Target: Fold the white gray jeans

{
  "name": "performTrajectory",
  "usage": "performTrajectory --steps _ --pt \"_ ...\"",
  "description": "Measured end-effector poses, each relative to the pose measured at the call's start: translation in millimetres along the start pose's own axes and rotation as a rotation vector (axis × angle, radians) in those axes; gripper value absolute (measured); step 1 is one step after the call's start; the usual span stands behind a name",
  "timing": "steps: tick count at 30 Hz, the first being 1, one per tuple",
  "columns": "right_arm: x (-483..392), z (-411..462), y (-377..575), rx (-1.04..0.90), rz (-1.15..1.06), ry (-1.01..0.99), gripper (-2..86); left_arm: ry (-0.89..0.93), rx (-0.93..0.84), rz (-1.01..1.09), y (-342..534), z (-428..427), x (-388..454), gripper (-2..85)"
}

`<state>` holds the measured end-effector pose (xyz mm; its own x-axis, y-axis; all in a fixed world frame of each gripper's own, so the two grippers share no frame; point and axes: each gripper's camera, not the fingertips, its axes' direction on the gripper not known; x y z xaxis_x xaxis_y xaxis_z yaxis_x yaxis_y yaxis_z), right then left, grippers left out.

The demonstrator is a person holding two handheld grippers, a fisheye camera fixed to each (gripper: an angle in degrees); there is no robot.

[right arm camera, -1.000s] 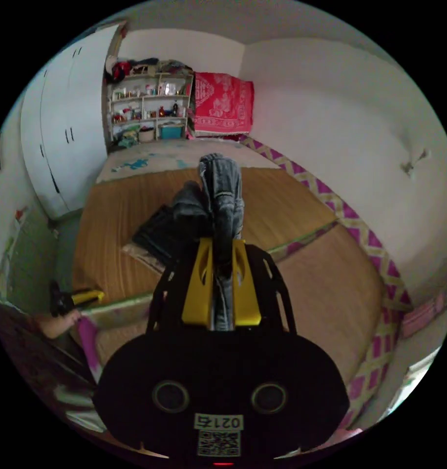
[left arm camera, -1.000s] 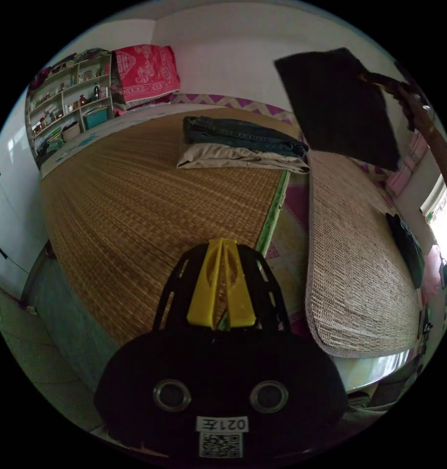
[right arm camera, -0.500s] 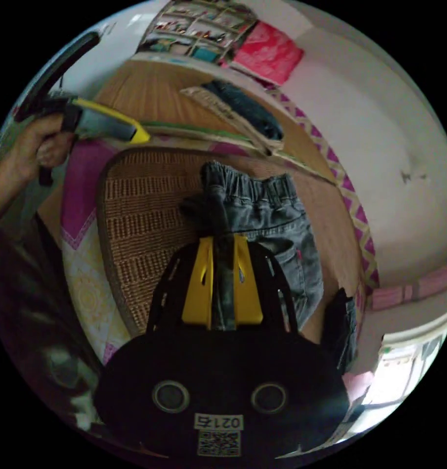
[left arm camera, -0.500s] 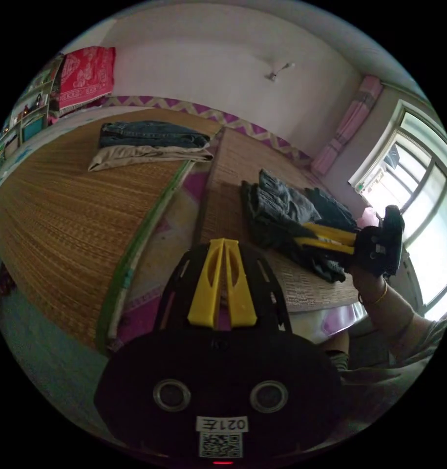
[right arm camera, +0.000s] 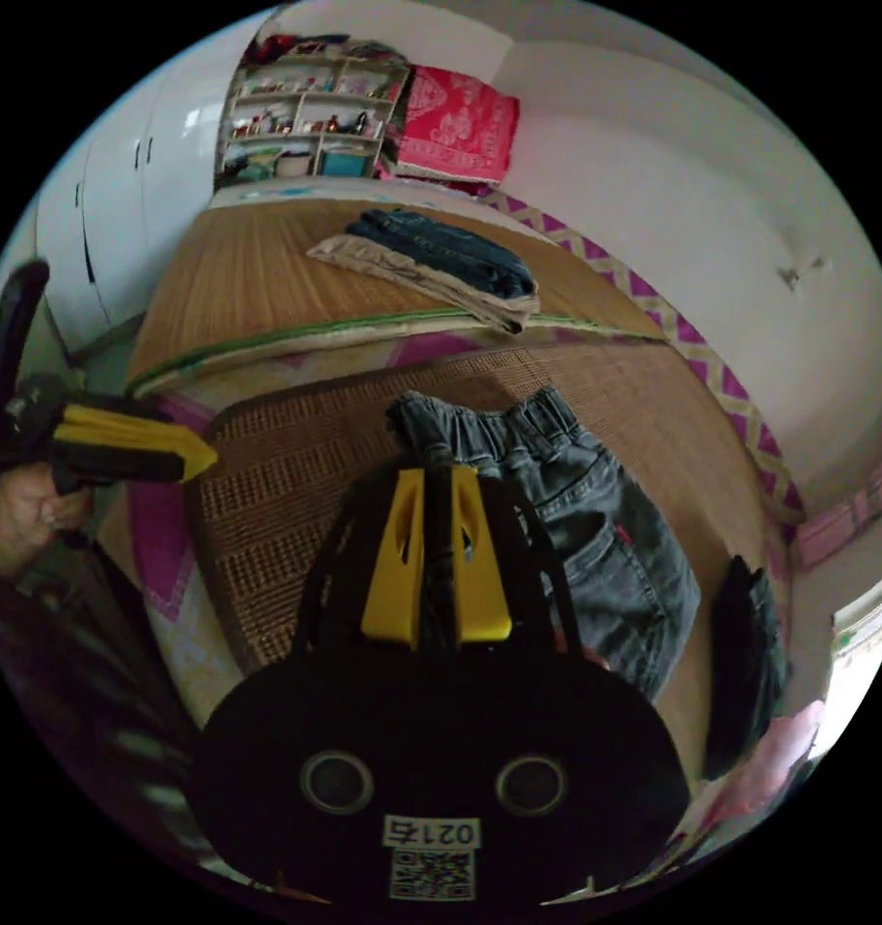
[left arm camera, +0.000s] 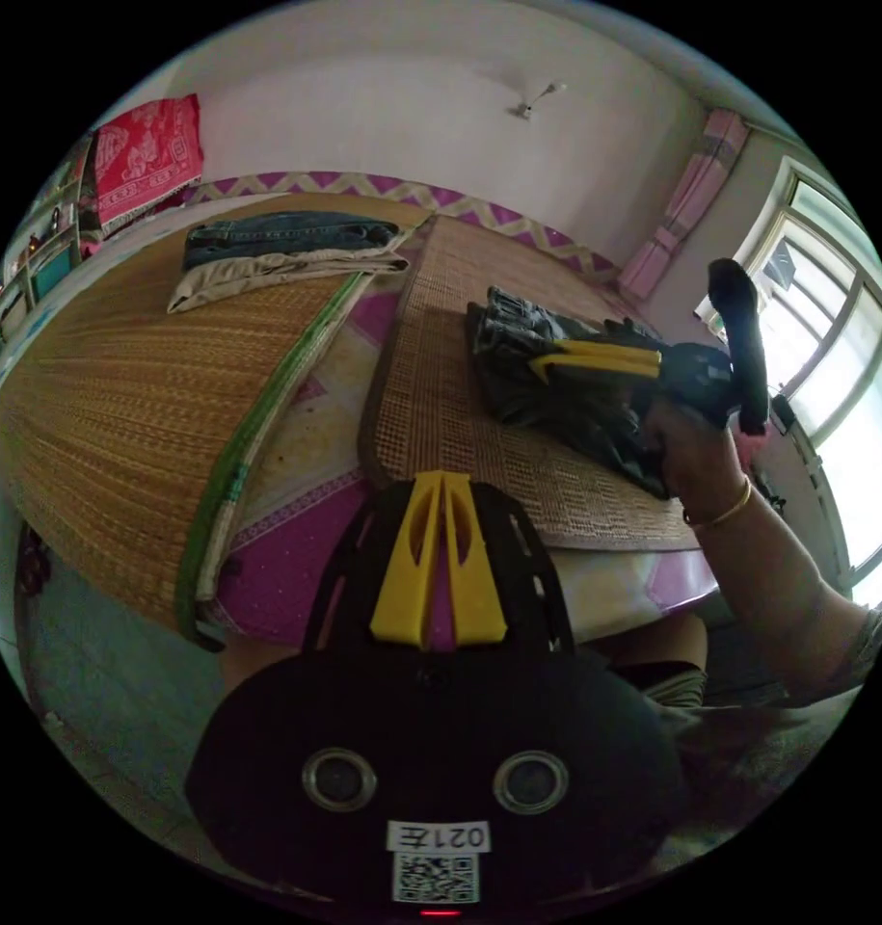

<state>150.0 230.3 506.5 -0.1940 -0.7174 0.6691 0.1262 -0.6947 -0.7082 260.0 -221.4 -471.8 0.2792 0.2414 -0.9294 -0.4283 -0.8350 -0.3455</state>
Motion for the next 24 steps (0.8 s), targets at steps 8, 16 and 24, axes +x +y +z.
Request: performTrajectory --steps 8,16,24 --pt "160 -136 180 0.489 0.535 -0.163 2.6 0.033 0.009 0.016 -12 4 41 -1.0" --pt "226 -152 500 0.53 1.112 -0.08 2.5 0.104 0.03 0.174 -47 29 128 -0.6" --pt "174 -128 628 0.493 1.233 -0.042 4.5 0.173 0.035 0.628 -100 65 259 7.7"
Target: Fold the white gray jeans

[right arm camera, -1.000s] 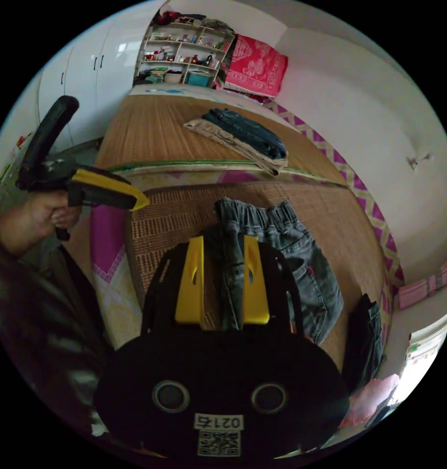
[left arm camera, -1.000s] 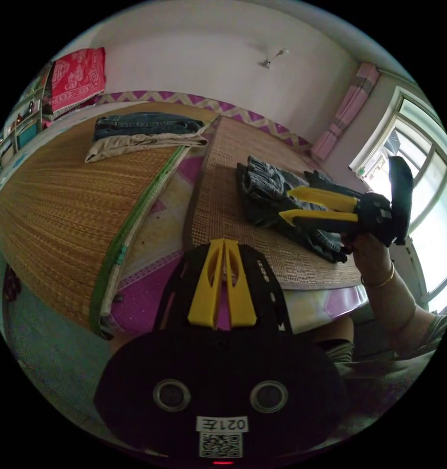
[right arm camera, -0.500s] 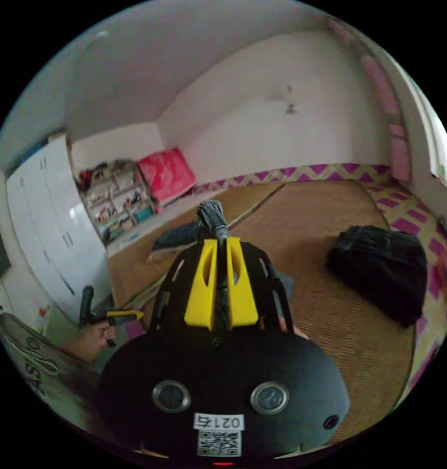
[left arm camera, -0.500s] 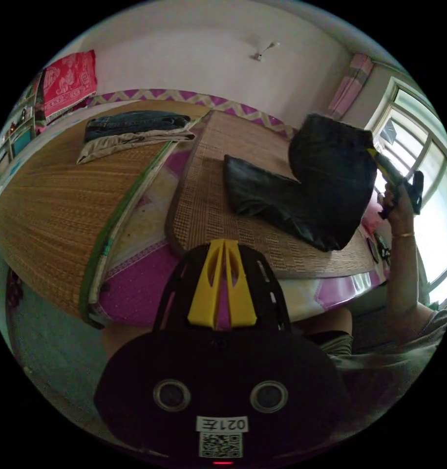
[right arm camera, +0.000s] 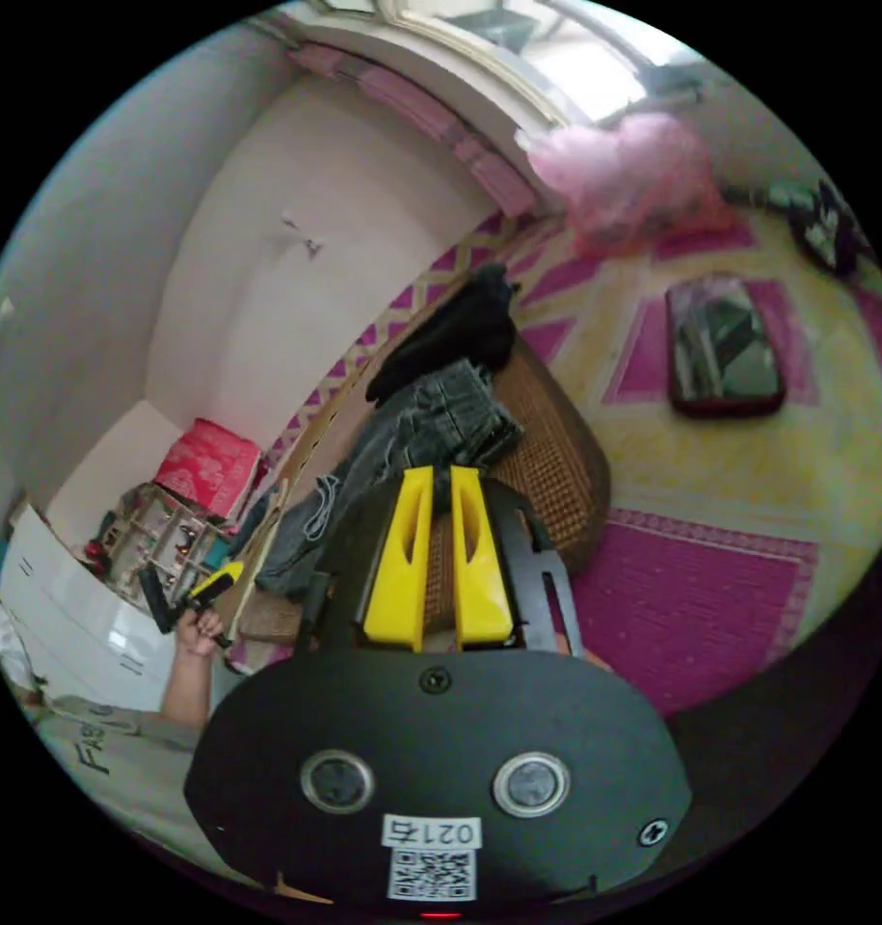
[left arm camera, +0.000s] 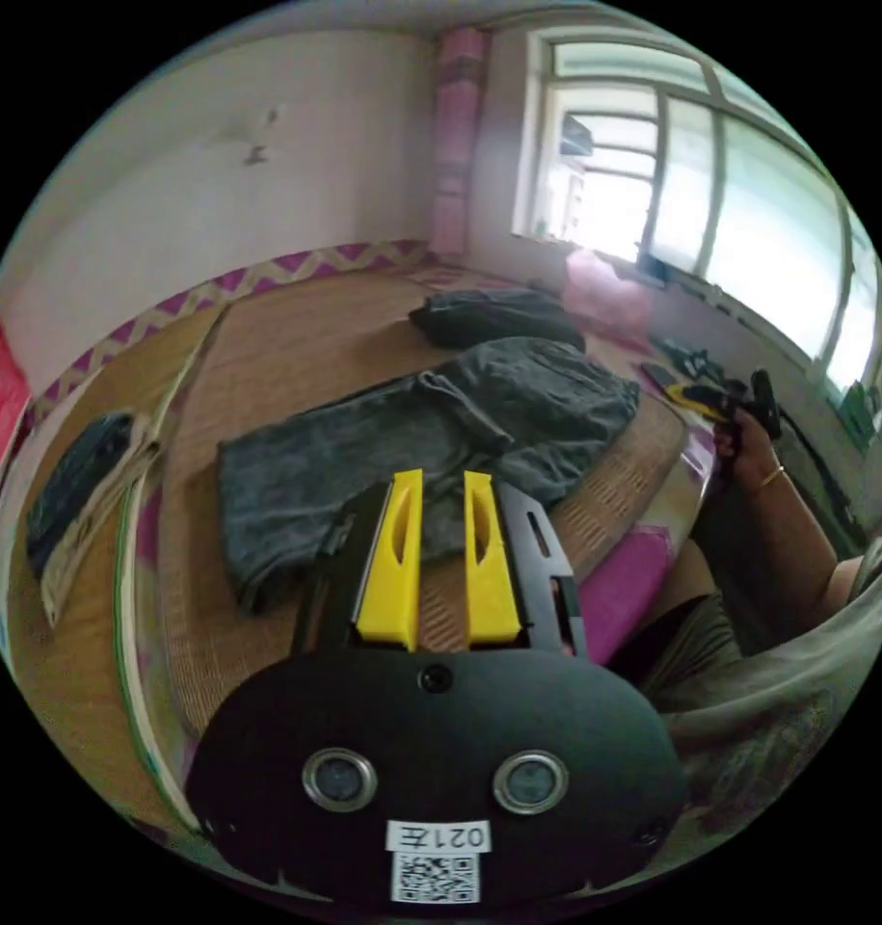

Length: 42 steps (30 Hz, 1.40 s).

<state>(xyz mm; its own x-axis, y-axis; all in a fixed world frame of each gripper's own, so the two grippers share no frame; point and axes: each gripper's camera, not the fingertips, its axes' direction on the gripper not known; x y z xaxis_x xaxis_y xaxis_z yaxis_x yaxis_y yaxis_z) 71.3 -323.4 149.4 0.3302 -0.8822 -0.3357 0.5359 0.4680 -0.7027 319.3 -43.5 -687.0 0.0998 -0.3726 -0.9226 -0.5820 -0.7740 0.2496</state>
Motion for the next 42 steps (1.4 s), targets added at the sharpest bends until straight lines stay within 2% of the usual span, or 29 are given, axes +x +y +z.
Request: performTrajectory --steps 2,6,9,17,20,22,25,29,31,34,37,42 --pt "-15 -10 7 0.024 -0.073 0.031 6.2 0.022 -0.038 0.074 -25 21 13 8.9" --pt "-55 14 20 -0.083 -0.262 0.049 8.1 0.008 -0.152 0.16 -59 76 28 9.9" --pt "-89 46 36 -0.162 -0.416 0.144 8.1 0.014 -0.219 0.178 -67 100 29 9.5" --pt "-148 124 53 -0.275 -0.661 0.303 8.7 -0.034 -0.212 0.105 -76 106 -5 4.2" --pt "-152 154 52 -0.375 -0.656 0.34 8.9 0.016 -0.097 0.021 -75 77 -37 2.4" --pt "-150 172 51 -0.462 -0.631 0.367 8.9 0.02 0.046 -0.072 -72 23 -80 1.8" --pt "-150 176 47 -0.464 -0.611 0.341 8.9 -0.057 0.178 -0.165 -54 -60 -156 1.7" --pt "-153 180 45 -0.466 -0.602 0.333 8.8 -0.249 0.208 -0.311 -4 -140 -259 1.8" --pt "-163 185 49 -0.455 -0.641 0.378 8.6 -0.326 0.203 -0.472 42 -176 -330 1.8" --pt "-175 191 55 -0.44 -0.7 0.429 7.7 -0.406 0.18 -0.68 105 -200 -410 1.4" --pt "-184 196 57 -0.434 -0.733 0.461 7.1 -0.288 0.068 -0.868 163 -186 -478 1.1" --pt "-185 201 48 -0.444 -0.713 0.44 7.1 -0.242 0.012 -0.919 204 -166 -518 1.3"
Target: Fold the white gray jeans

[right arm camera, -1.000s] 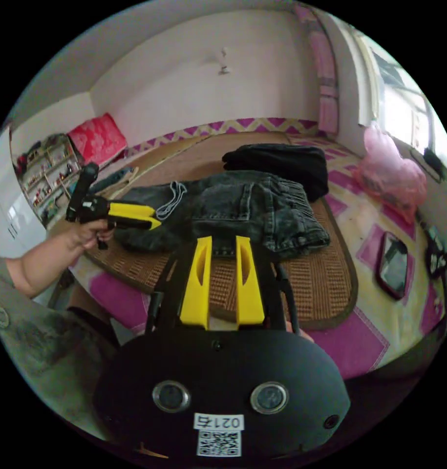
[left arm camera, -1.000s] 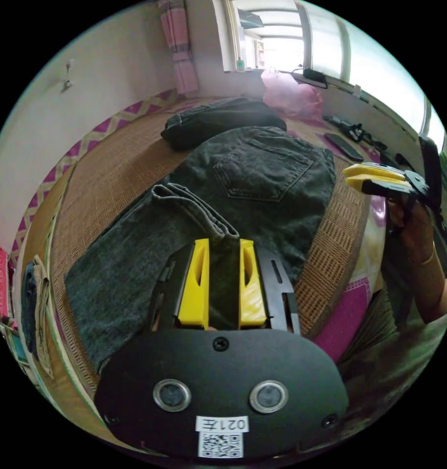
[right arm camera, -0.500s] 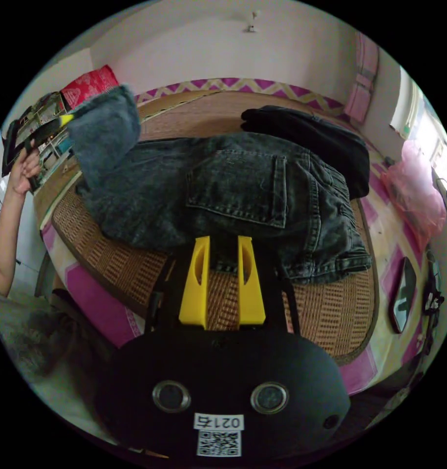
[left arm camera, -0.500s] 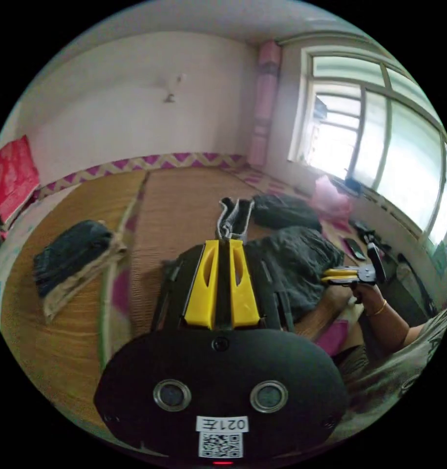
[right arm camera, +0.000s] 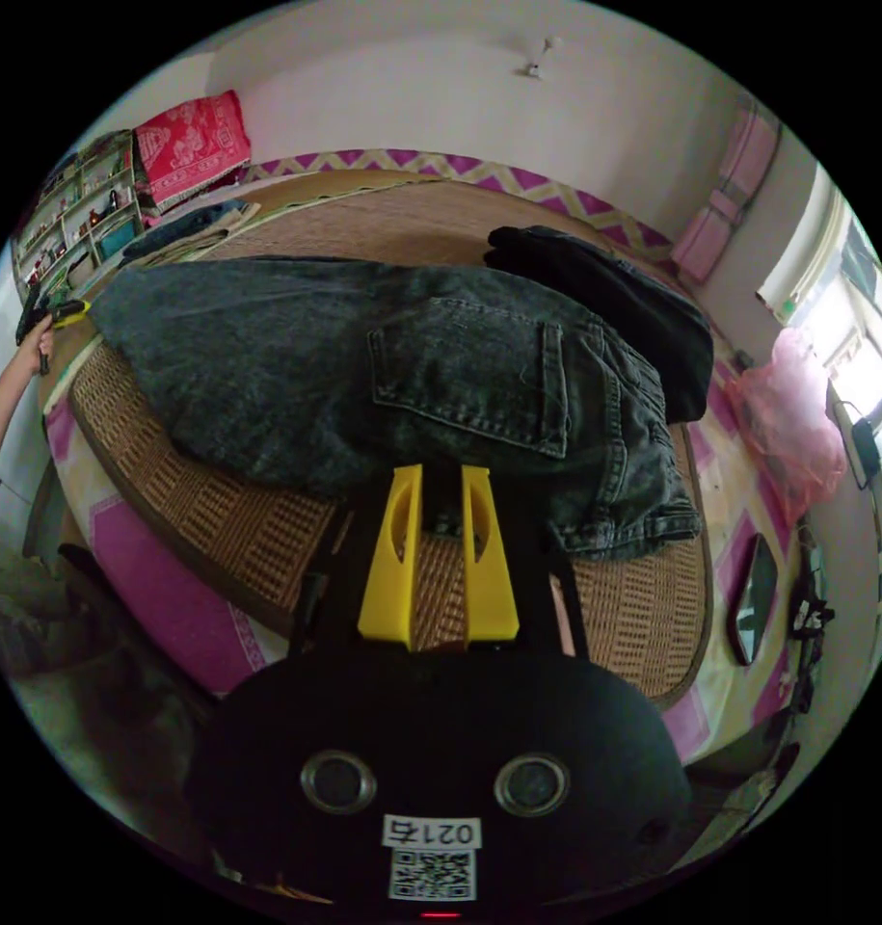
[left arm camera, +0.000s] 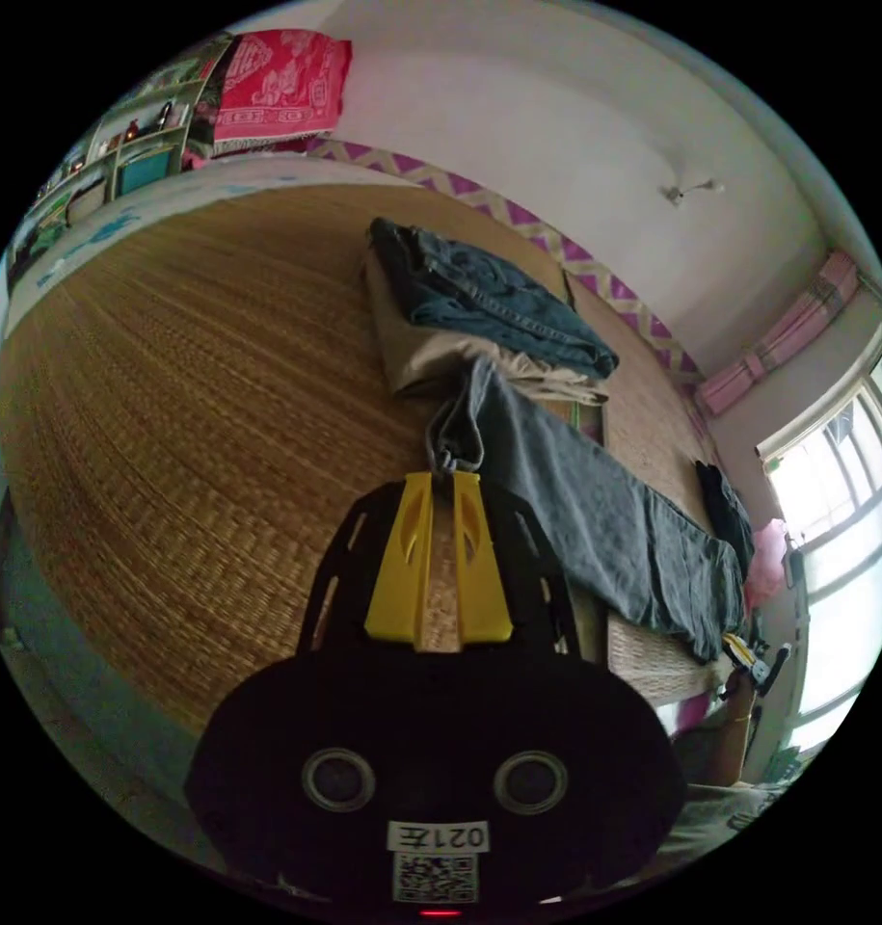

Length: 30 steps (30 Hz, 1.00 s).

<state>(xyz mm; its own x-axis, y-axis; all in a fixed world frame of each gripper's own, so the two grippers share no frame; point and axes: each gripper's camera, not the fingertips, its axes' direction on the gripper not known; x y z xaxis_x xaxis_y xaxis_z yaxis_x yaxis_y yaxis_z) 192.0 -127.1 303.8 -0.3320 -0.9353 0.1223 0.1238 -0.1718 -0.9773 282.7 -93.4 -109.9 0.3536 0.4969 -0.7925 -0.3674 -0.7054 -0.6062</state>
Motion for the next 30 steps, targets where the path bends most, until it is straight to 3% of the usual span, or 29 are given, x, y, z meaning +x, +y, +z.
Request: performTrajectory --steps 6,9,12,17,22,27,30 --pt "33 -7 -14 0.008 0.035 -0.199 6.9 -0.093 0.084 -0.005 -7 -29 -26 -0.2" --pt "46 -36 -27 0.211 -0.03 -0.166 6.2 -0.084 0.217 0.167 -9 -56 -9 -0.1" --pt "59 -36 -68 0.27 -0.161 -0.074 6.9 0.012 0.163 0.415 -23 -43 35 3.0" --pt "78 9 -153 0.115 -0.42 0.049 9.1 0.049 0.093 0.745 -45 8 108 8.3" --pt "99 45 -219 -0.024 -0.566 0.006 11.1 0.026 -0.083 0.982 -69 71 150 11.2" --pt "116 71 -242 -0.248 -0.65 -0.107 1.7 0.032 -0.205 1.095 -76 99 152 11.9" --pt "127 52 -241 -0.158 -0.662 -0.106 -0.2 0.056 -0.222 1.108 -78 102 145 11.5"
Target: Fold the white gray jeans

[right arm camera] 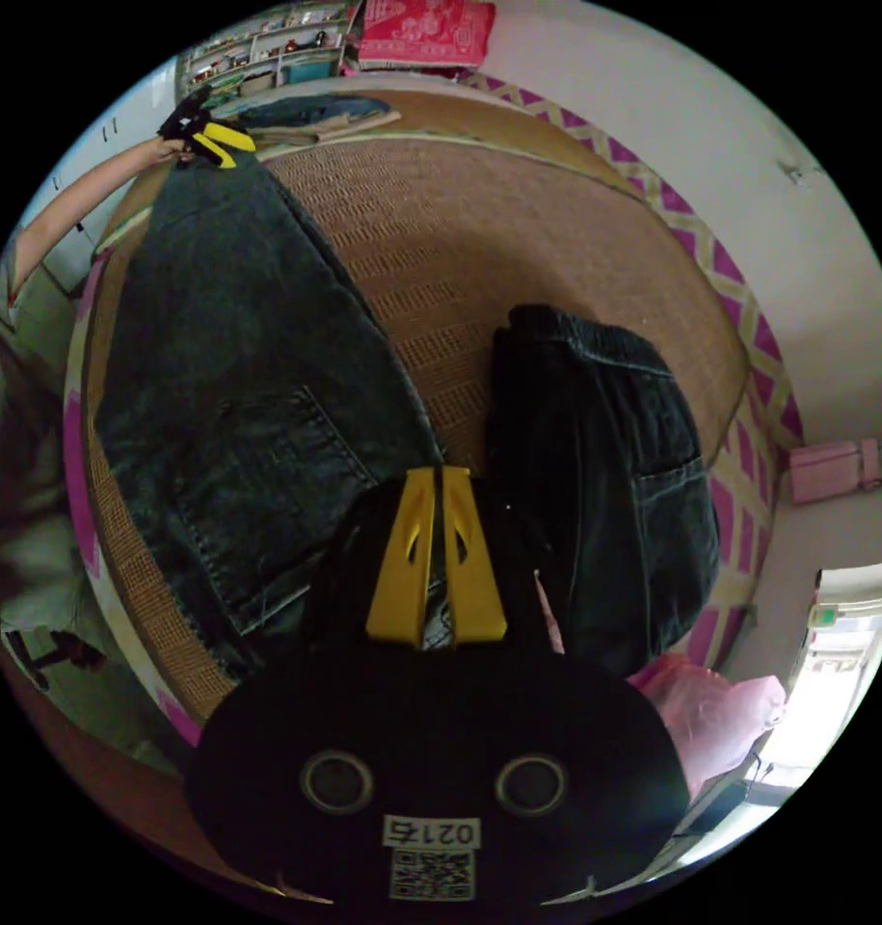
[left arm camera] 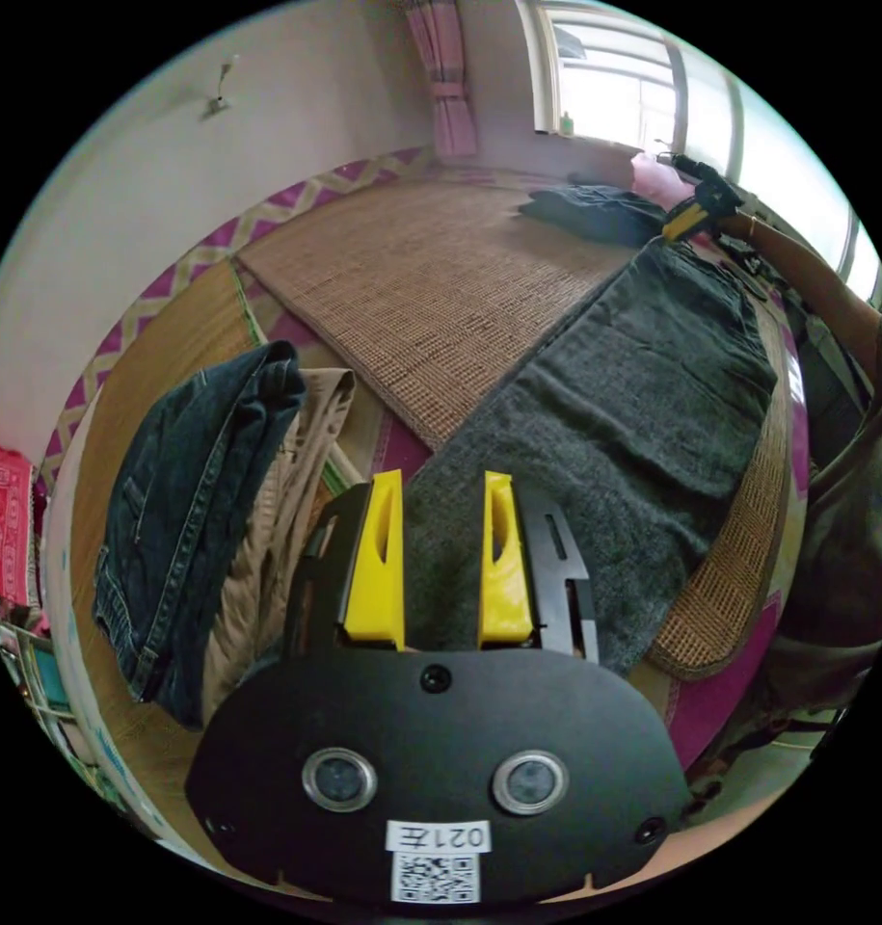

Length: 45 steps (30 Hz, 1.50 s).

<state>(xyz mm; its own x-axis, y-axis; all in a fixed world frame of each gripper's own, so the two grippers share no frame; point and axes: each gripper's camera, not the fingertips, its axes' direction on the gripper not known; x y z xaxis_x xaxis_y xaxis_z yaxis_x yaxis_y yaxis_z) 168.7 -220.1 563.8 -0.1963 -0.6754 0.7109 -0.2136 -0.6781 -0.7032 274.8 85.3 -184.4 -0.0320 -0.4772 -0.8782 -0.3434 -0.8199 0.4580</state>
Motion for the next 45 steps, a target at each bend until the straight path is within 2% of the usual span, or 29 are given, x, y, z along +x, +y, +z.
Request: performTrajectory --steps 6,8,9,10,14,16,19,23,26,31,34,39,42,44,45 --pt "5 -21 38 0.154 0.053 -0.019 -0.7 0.012 -0.05 0.021 16 11 -5 10.6" --pt "3 -23 47 0.178 0.064 -0.018 -0.7 0.009 -0.053 0.027 22 11 -6 8.0" --pt "2 -24 52 0.19 0.075 -0.021 -0.7 -0.038 -0.051 0.032 27 8 -5 3.1" --pt "1 -24 57 0.197 0.078 -0.018 -0.7 -0.065 -0.03 0.054 33 1 -1 0.3" --pt "-7 -34 78 0.231 0.086 -0.008 -0.7 -0.109 0.135 0.054 62 -41 9 -0.8" --pt "-22 -56 104 0.292 0.081 0.008 -0.7 -0.078 0.307 0.034 96 -89 17 -0.9" --pt "-56 -94 153 0.406 0.065 0.024 -0.8 -0.044 0.466 0.069 153 -150 48 -0.9" --pt "-119 -123 217 0.477 -0.012 -0.041 -0.8 -0.019 0.498 0.117 225 -193 98 -0.9" --pt "-175 -111 256 0.418 -0.047 -0.105 -0.8 0.054 0.442 0.081 280 -190 132 -0.9" --pt "-236 -25 290 0.194 0.006 -0.16 -0.8 0.205 0.363 -0.128 361 -136 157 -0.9" --pt "-236 8 310 0.243 0.127 -0.195 -0.4 0.223 0.391 -0.242 389 -119 156 -0.9" --pt "-232 25 337 0.299 0.239 -0.256 2.1 0.268 0.467 -0.29 418 -138 145 -0.6" --pt "-235 18 349 0.24 0.227 -0.231 5.2 0.148 0.598 -0.429 443 -168 124 0.3" --pt "-230 6 362 0.309 0.266 -0.186 6.0 0.0 0.553 -0.538 451 -176 108 2.8" --pt "-222 -2 372 0.394 0.32 -0.173 6.2 -0.078 0.476 -0.576 450 -175 97 4.5"
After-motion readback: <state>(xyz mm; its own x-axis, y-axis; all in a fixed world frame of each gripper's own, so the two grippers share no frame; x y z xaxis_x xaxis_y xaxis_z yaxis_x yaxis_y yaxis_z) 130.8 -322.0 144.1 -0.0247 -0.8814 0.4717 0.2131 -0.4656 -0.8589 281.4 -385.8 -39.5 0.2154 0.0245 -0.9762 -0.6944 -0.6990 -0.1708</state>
